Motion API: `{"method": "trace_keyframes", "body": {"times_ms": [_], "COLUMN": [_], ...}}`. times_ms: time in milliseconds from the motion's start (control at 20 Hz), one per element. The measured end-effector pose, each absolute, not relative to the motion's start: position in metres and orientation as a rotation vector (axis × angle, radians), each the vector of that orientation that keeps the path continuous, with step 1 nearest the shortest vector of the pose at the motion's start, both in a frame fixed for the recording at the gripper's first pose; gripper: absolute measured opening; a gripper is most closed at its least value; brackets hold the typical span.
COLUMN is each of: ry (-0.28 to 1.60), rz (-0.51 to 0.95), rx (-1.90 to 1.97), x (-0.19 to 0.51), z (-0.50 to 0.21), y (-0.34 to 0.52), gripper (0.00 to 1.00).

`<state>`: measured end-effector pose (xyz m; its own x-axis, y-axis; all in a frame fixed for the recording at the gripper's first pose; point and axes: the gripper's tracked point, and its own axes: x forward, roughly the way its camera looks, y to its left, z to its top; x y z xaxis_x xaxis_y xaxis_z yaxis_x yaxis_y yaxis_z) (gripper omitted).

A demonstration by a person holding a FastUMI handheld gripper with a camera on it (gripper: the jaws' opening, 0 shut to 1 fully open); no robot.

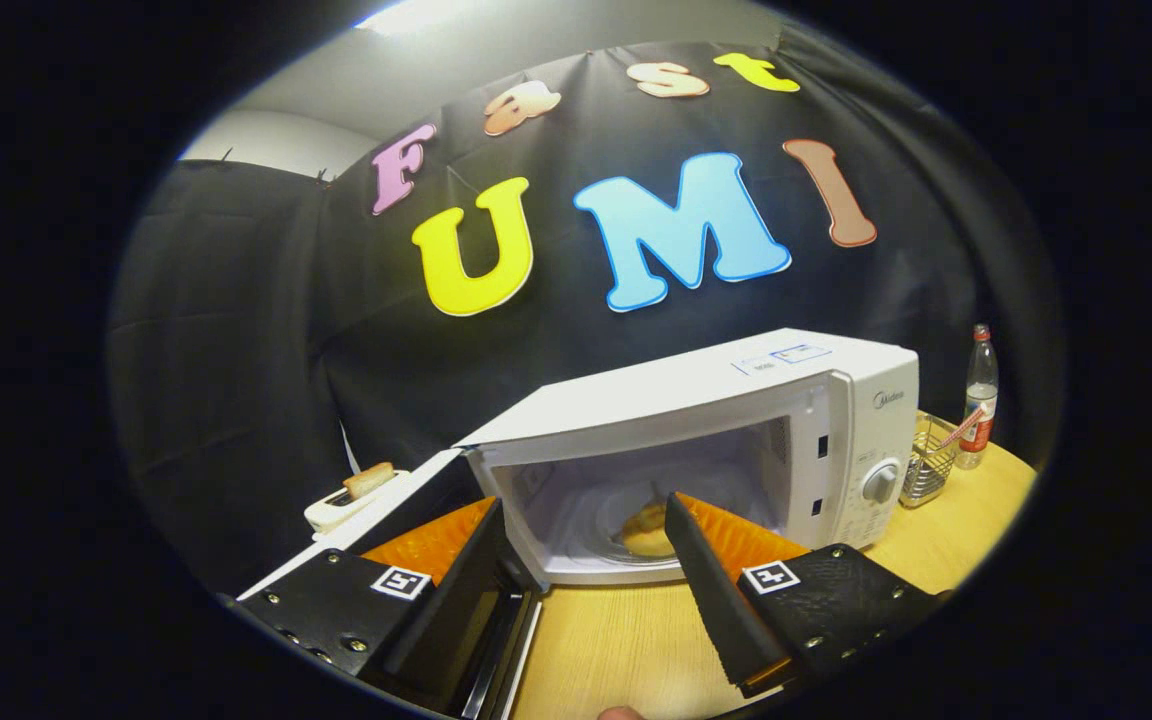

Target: Open the microwave, put the food inside, and close the microwave door.

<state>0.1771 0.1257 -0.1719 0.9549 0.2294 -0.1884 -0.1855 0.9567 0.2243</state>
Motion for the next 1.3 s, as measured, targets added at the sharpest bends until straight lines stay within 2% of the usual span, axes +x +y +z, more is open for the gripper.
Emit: {"method": "trace_keyframes", "body": {"times_ms": [500,750,1000,1300], "ry": [0.162,0.145,0.193,0.303], "rz": [0.382,0.536,0.680,0.776], "rx": [0.123,0.087,0.073,0.013], "x": [0.047,-0.002,-0.043,-0.072], "z": [-0.122,-0.103,-0.111,-0.151], "y": [0.177,0.232,0.285,0.323], "gripper": [0.98,0.98,0.98,0.97]}}
